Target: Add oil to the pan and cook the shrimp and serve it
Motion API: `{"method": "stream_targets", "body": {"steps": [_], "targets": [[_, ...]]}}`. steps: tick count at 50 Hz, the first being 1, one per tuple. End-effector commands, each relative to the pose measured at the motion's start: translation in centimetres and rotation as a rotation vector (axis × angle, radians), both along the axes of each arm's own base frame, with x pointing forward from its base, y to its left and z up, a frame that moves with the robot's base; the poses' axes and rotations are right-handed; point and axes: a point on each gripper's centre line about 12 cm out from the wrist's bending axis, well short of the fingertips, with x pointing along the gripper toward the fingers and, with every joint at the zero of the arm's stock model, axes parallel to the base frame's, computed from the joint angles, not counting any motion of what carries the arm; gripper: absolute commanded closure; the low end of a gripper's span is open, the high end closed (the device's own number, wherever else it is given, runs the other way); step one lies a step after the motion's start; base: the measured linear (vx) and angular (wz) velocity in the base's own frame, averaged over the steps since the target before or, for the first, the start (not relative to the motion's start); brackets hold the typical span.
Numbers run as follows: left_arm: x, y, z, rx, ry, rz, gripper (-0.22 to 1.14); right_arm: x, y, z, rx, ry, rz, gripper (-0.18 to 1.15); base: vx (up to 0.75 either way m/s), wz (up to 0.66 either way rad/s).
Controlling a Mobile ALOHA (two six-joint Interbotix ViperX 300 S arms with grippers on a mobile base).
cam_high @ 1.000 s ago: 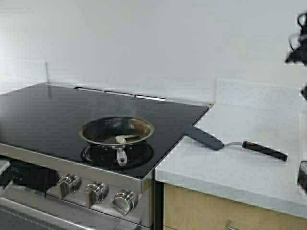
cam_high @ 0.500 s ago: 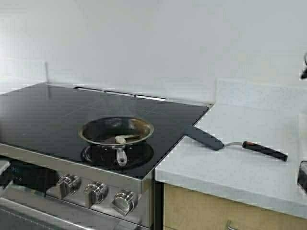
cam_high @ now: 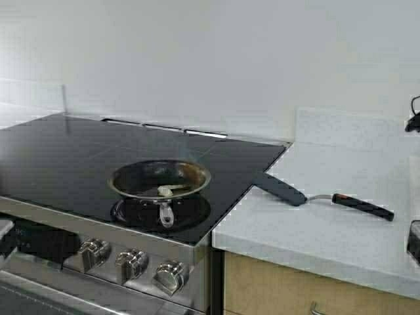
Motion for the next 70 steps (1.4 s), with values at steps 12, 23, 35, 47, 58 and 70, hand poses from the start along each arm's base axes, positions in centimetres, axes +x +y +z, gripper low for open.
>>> {"method": "stream_targets", "body": {"steps": [12, 23, 35, 47, 58, 70], "targets": [[0.2, 0.0, 0.3, 0.0, -0.005, 0.0, 0.89, 1.7, 0.6, 1.6, 0.169, -0.059, -0.101, -0.06, 0.0, 0.0], [0.2, 0.0, 0.4, 0.0, -0.006, 0.0, 0.89, 2.4, 1.1, 2.2, 0.213, -0.124, -0.076, -0.07, 0.0, 0.0], [0.2, 0.0, 0.4, 0.0, -0.006, 0.0, 0.89, 3.0, 0.4, 4.9, 0.22, -0.212, -0.069, -0.07, 0.0, 0.0], [0.2, 0.0, 0.4, 0.0, -0.006, 0.0, 0.89, 4.5, 0.3, 11.5, 0.209, -0.373, -0.068, -0.07, 0.0, 0.0], [0.3, 0.0, 0.3, 0.002, -0.003, 0.0, 0.89, 5.0, 3.7, 18.3, 0.291, -0.577, -0.02, -0.06, 0.0, 0.0], [0.3, 0.0, 0.3, 0.002, -0.002, 0.0, 0.89, 5.1, 11.1, 23.2, 0.393, -0.697, 0.109, -0.06, 0.0, 0.0]]}}
